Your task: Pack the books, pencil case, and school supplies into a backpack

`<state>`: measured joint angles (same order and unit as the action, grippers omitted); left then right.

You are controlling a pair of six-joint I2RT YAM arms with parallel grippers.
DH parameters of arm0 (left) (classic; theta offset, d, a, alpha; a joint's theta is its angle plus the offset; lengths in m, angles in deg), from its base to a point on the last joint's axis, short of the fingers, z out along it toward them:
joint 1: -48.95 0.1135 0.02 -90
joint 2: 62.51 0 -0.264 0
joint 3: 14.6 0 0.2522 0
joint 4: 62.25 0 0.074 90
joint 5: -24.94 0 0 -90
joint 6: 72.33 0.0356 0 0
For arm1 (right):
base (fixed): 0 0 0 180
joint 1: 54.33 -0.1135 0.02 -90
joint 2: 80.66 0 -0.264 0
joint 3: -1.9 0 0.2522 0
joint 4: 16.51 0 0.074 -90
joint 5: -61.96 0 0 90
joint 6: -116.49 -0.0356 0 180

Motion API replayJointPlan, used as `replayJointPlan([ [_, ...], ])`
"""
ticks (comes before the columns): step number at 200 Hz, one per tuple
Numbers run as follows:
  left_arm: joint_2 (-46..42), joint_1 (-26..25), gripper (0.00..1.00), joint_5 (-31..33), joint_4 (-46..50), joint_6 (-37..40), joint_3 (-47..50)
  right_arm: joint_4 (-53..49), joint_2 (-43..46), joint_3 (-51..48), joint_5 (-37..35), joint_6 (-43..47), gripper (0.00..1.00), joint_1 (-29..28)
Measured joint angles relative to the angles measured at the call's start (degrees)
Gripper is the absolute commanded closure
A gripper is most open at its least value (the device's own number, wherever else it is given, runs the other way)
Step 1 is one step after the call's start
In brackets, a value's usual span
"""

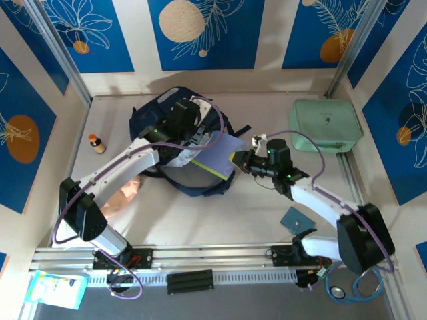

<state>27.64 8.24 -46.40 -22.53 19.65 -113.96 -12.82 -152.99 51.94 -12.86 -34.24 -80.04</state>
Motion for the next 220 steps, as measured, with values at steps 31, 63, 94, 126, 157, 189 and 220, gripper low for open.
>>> replayJointPlan([
  [31, 0.0, 0.0, 1.0, -2.7, 1.4, -0.7, -2.1, 5.7, -8.9, 6.3, -1.9, -1.5, 1.0, -2.3],
  [63, 0.0, 0.0, 1.0, -3.8, 2.4, -1.8, -3.5, 5.9, -18.3, 14.2, -7.9, -3.0, 1.0, -4.2],
  [94, 0.0, 0.0, 1.0, -3.6, 2.5, -3.0, -4.2, 6.0, -28.7, 20.5, -13.6, -5.2, 1.0, -5.7],
  [126, 0.1, 0.0, 1.0, -3.4, 2.4, -3.7, -4.4, 5.9, -37.7, 26.9, -17.9, -7.1, 1.0, -8.1],
  [157, 1.6, 0.0, 1.0, -3.1, 2.5, -4.4, -6.5, 5.3, -43.8, 35.3, -20.9, -8.3, 0.92, -10.5],
  [189, 2.7, 0.0, 1.0, -2.7, 2.5, -5.0, -7.8, 4.8, -48.8, 41.3, -20.8, -10.3, 0.73, -11.0],
  [220, 2.7, 0.0, 1.0, -2.7, 2.6, -5.2, -7.8, 4.8, -49.4, 39.7, -20.6, -12.1, 0.47, -10.9],
])
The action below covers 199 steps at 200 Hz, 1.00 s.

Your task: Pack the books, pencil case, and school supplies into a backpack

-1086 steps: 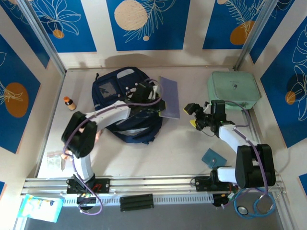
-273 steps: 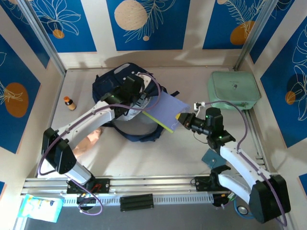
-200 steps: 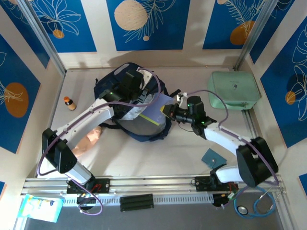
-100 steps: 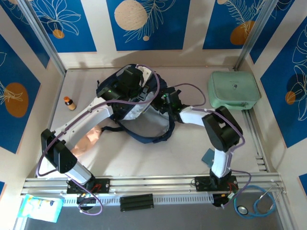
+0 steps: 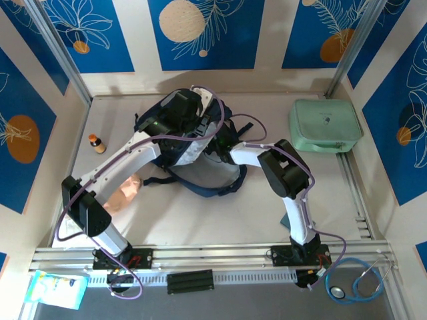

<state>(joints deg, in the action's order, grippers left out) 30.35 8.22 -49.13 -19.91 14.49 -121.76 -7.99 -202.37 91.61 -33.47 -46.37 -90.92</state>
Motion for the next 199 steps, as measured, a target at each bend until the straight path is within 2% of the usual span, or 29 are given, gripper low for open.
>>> replayJointPlan([
  [18, 0.0, 0.0, 1.0, 0.0, 0.1, 0.0, 0.0, 1.0, 2.2, -3.4, 0.4, 0.3, 0.37, 0.2],
  [41, 0.0, 0.0, 1.0, 0.0, 0.2, -0.4, 0.0, 1.8, 9.0, -11.3, 0.8, -0.6, 0.29, 0.6],
  [98, 0.3, 0.0, 1.0, -0.5, -0.5, -1.4, 0.3, 6.0, 29.3, -33.0, 2.8, -0.7, 0.28, 4.3],
  [115, 0.6, 0.1, 1.0, -2.1, -1.3, -2.1, 1.1, 3.2, 37.9, -39.6, 1.1, -0.5, 0.24, 6.0],
  [140, 3.0, 0.1, 1.0, -5.7, -2.7, -3.6, 1.8, -7.3, 52.8, -43.6, -4.9, 1.3, 0.19, 8.1],
  [151, 4.9, 0.1, 0.77, -8.0, -3.5, -4.5, 1.8, -10.2, 58.4, -44.1, -6.6, 2.1, 0.19, 9.3],
  [159, 6.3, 0.1, 0.67, -9.6, -4.2, -5.2, 2.0, -11.7, 61.5, -44.3, -7.1, 2.6, 0.19, 10.2],
  [177, 9.2, 0.1, 0.38, -12.8, -7.0, -6.8, 3.1, -14.9, 65.3, -44.3, -7.4, 4.3, 0.18, 12.2],
  [189, 9.9, 0.2, 0.25, -14.3, -8.6, -7.9, 4.6, -17.7, 65.5, -43.9, -7.5, 5.7, 0.17, 12.7],
  [199, 9.9, 0.4, 0.21, -15.0, -9.8, -9.9, 6.3, -20.1, 65.0, -43.3, -7.5, 6.9, 0.17, 12.7],
])
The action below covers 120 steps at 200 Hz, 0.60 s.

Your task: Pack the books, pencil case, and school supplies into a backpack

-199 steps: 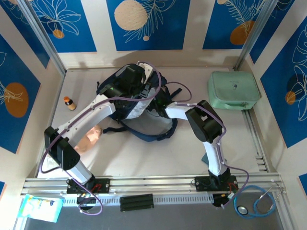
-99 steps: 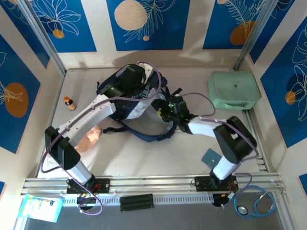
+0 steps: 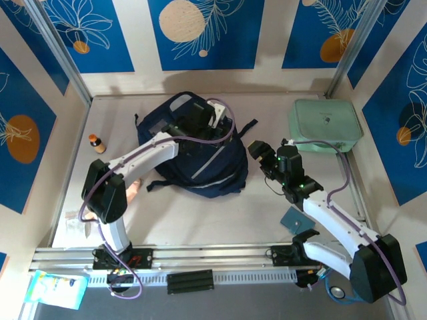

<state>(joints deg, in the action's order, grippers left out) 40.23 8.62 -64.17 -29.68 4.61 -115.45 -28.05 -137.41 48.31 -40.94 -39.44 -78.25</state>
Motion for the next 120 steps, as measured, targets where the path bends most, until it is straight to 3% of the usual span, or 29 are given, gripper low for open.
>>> replayJointPlan([
  [41, -4.3, 3.7, 0.16, -2.7, -4.2, -5.8, 10.7, -5.3, -4.7, 4.1, 1.6, 4.5, 0.17, -0.1],
  [79, -17.3, 15.0, 0.18, -4.6, -7.0, -14.3, 27.7, -6.7, -8.8, 5.9, 2.5, 5.8, 0.17, -2.1],
  [120, -26.2, 26.9, 0.28, -8.6, -10.0, -24.2, 44.2, -8.0, -12.2, 5.9, 3.1, 5.5, 0.18, -4.4],
])
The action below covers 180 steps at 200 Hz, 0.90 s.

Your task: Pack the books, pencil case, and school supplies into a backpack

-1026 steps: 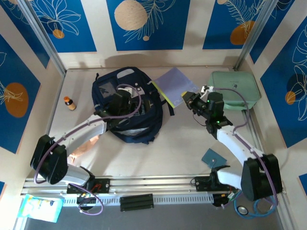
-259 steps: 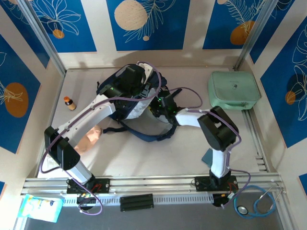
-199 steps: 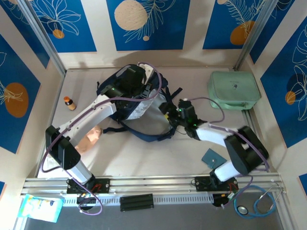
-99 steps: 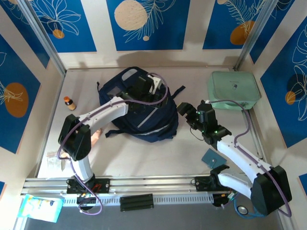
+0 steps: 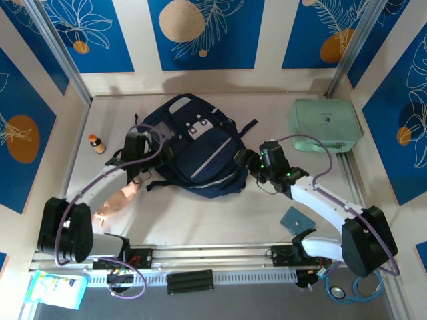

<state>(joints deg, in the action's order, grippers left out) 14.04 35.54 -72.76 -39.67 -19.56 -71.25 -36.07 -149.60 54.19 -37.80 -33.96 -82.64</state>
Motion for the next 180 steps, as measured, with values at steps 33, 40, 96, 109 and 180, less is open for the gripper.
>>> replayJointPlan([
  [33, 0.5, 4.0, 0.4, -2.4, -1.3, -5.0, 6.0, -0.1, -2.1, 0.1, 1.1, -0.9, 0.18, -1.4],
  [40, 1.1, 4.3, 0.43, -2.7, -1.9, -5.7, 6.1, -0.2, -2.6, 0.3, 1.2, -1.1, 0.19, -1.8],
  [96, 7.7, 5.1, 0.49, -4.2, -8.9, -9.2, 6.1, -0.2, -3.7, 0.9, 2.1, -2.2, 0.19, -3.1],
  [109, 8.8, 5.1, 0.49, -5.0, -11.0, -9.5, 6.1, -0.1, -3.7, 0.9, 2.4, -2.4, 0.19, -3.1],
  [180, 13.4, 5.3, 0.83, -8.4, -18.4, -10.7, 6.0, 0.8, -10.7, 1.2, 8.0, -4.5, 0.25, -3.0],
])
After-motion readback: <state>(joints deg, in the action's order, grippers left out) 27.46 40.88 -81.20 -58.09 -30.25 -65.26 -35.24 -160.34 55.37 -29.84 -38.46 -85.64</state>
